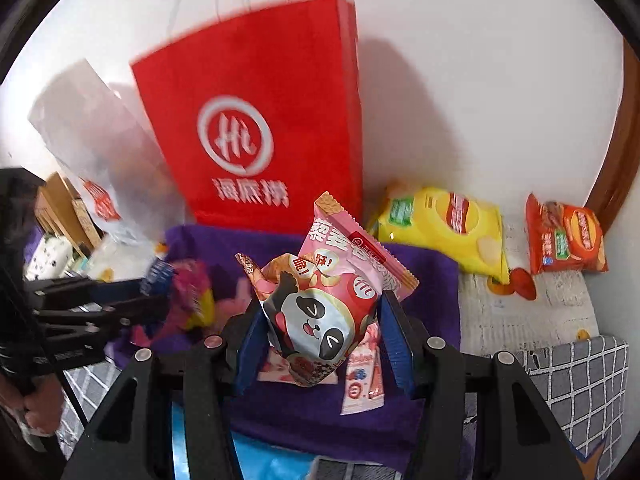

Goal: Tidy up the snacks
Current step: 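Carry the blue bag with the left tool while the right carries the panda bag over the towel, then open both tools to drop the blue and panda bags on the towel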

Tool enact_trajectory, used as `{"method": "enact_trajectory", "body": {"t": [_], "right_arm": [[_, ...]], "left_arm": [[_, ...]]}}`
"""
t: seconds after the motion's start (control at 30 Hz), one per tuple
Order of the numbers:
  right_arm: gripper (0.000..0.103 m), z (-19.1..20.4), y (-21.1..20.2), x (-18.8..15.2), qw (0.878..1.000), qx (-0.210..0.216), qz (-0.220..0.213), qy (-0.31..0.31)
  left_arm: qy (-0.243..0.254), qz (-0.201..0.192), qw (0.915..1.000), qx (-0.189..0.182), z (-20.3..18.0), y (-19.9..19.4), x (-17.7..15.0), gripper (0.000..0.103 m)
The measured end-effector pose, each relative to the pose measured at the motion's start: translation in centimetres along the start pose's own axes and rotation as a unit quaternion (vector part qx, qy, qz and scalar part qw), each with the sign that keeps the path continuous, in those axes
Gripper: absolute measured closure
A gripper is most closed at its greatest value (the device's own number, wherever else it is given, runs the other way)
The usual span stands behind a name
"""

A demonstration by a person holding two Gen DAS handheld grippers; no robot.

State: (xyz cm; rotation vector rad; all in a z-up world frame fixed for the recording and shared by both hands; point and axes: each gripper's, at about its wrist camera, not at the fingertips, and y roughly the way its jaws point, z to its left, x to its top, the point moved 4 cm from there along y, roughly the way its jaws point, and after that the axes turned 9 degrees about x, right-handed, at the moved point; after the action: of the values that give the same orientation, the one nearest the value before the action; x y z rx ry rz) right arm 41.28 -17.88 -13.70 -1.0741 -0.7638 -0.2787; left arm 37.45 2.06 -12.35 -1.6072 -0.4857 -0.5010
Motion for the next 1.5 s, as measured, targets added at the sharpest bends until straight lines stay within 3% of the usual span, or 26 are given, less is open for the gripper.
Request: {"method": "enact_trajectory", "body": {"t": [0.27,0.57,1.4,1.5], "right_arm": [[0.049,-1.9,3.0,-1.3,0.999,0.015,0.043,0.018],[0.049,-0.8,5.1,-2.2,0.997,0.012,0.074,0.001],[0.047,-0.2,6.2,-3.0,0.995,0.012,0.099,-0.020],[0.043,-0.1,6.4,-3.0,0.994,0.010,0.107,-0.020]], "left_arm": [[-0.010,0.024,0.9995,-0.017,0.4,1.6,-0.7,0.066],[-0.001,0.040,0.9990,-0.019,-0.3,2.9,-1.1,0.066],[0.010,0.074,0.9970,-0.017,-1.6,5.3,-1.8,0.065],[0.007,0.082,0.9965,-0.017,-1.6,5.6,-1.9,0.065]]}}
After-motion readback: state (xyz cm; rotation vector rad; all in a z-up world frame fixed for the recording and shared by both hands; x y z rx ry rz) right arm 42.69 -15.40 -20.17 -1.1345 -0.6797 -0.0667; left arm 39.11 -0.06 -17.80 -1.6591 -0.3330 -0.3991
